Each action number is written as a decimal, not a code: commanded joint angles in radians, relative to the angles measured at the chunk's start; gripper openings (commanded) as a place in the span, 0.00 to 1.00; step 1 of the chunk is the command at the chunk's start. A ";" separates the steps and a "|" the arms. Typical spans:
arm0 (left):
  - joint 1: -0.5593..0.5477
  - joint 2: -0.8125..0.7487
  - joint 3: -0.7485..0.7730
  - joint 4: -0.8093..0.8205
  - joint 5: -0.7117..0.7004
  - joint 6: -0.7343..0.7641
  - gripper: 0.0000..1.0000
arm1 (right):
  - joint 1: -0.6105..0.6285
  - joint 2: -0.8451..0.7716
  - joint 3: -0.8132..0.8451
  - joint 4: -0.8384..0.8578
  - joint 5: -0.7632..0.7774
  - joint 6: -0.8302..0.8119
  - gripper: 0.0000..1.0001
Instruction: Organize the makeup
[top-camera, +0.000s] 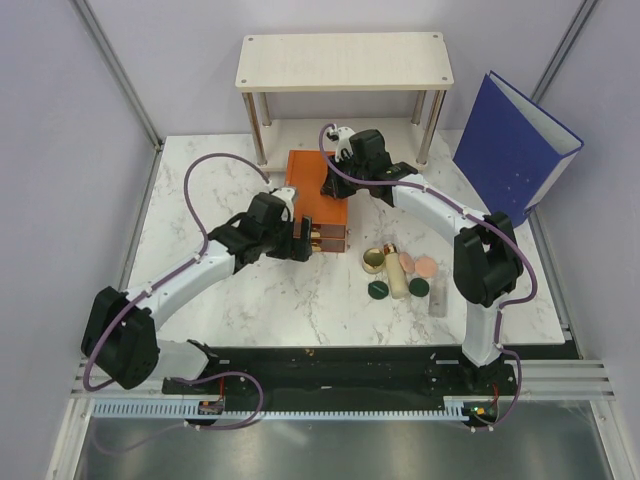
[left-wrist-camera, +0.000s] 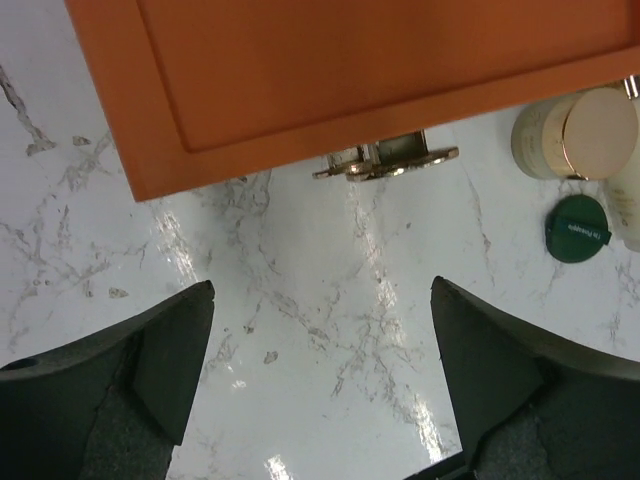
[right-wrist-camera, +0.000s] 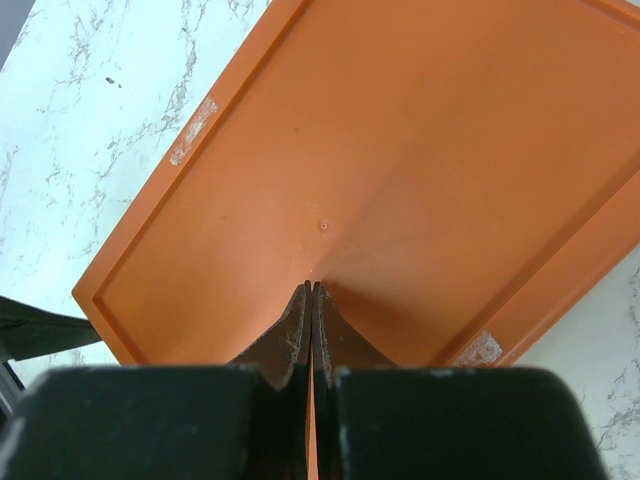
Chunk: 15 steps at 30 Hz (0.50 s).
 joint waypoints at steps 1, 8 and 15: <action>-0.046 0.050 0.075 0.066 -0.156 -0.024 0.93 | 0.013 0.042 -0.040 -0.153 -0.024 -0.017 0.00; -0.103 0.134 0.107 0.169 -0.216 -0.033 0.83 | 0.008 0.049 -0.046 -0.148 -0.047 0.006 0.00; -0.149 0.196 0.138 0.210 -0.224 -0.035 0.75 | 0.008 0.060 -0.040 -0.148 -0.052 0.011 0.00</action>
